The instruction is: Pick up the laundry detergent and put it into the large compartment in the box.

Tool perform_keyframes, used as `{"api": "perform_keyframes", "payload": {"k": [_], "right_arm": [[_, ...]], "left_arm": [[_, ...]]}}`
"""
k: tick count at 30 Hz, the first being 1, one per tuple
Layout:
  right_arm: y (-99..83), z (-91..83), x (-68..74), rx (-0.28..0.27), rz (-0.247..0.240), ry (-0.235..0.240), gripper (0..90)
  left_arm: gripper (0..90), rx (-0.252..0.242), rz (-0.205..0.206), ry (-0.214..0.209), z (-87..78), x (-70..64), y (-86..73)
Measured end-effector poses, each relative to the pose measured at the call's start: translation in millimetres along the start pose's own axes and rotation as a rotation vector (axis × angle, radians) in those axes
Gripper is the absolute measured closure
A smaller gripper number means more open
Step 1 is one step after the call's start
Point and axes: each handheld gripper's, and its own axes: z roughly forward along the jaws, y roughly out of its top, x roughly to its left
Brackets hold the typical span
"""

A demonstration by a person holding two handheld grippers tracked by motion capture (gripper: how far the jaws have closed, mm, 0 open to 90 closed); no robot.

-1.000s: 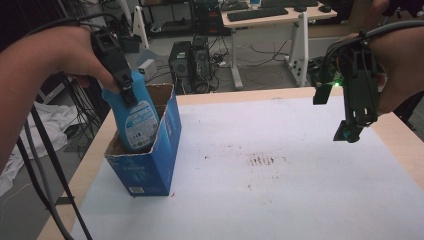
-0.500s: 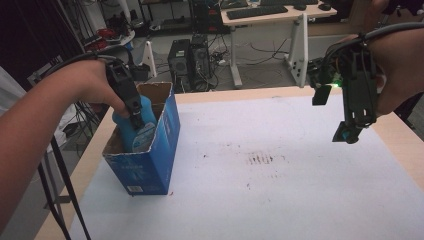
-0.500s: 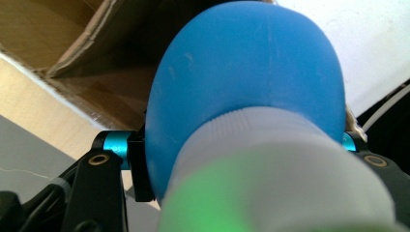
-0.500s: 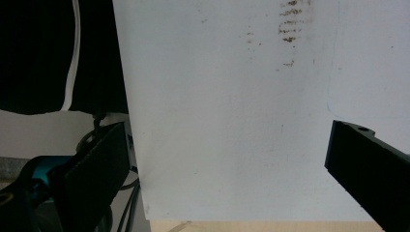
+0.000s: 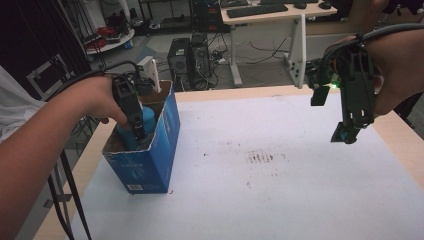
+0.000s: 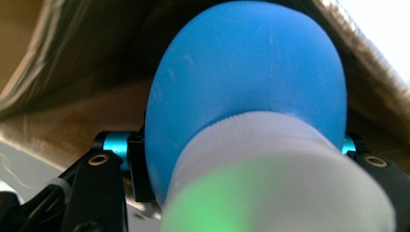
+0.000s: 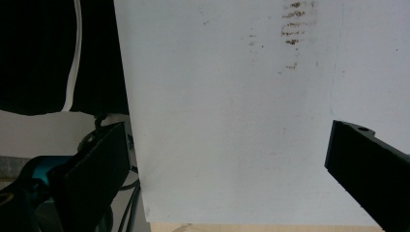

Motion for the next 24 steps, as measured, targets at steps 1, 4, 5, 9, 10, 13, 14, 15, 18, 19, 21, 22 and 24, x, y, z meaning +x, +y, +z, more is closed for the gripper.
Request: {"api": "perform_keyframes", "payload": {"k": [1,4,5,9,10,13,14,15,18,19,21,22,24], "right_arm": [[-0.2,0.2,0.3,0.003,0.0,0.001,1.5],[-0.6,0.5,0.3,0.004,-0.002,0.0,1.5],[-0.7,0.4,0.5,0.004,0.001,0.0,1.5],[-0.9,-0.4,1.3,0.003,0.004,-0.001,1.5],[-0.8,-0.4,1.6,0.004,0.005,-0.001,1.5],[-1.1,-0.2,2.0,0.005,0.008,0.0,1.5],[-1.3,-0.3,1.9,0.007,0.008,-0.001,1.5],[-1.3,-0.3,1.9,0.007,0.008,-0.001,1.5],[-1.4,-0.1,1.7,0.007,0.01,0.0,1.5],[-1.0,0.0,1.5,0.007,0.01,0.0,1.5],[-0.7,0.0,1.7,0.007,0.012,-0.001,1.5],[-0.4,0.1,1.5,0.006,0.008,-0.001,1.5],[0.2,0.1,1.6,0.006,0.008,-0.002,1.5]], "left_arm": [[38.2,0.0,0.016,0.0,1.2,-0.1,-0.2],[38.2,-0.001,0.047,0.006,3.9,-1.1,-0.1],[38.2,0.001,0.061,0.01,4.8,-1.5,0.1],[38.1,0.013,0.086,0.023,9.6,-2.4,1.4],[38.1,0.015,0.091,0.025,11.2,-2.2,1.6],[38.1,-0.002,0.1,0.025,13.9,-1.1,0.7],[38.1,-0.002,0.1,0.025,13.9,-1.1,0.7],[38.1,-0.001,0.103,0.023,14.1,-0.7,0.4],[38.1,-0.006,0.1,0.018,14.5,0.5,-0.4],[37.9,-0.008,0.098,0.015,14.5,0.9,-0.7],[37.8,-0.011,0.101,0.011,14.6,1.5,-0.9],[37.8,-0.013,0.102,0.009,14.5,1.7,-1.0],[36.1,-0.017,0.105,0.005,14.3,2.6,-1.5]]}}
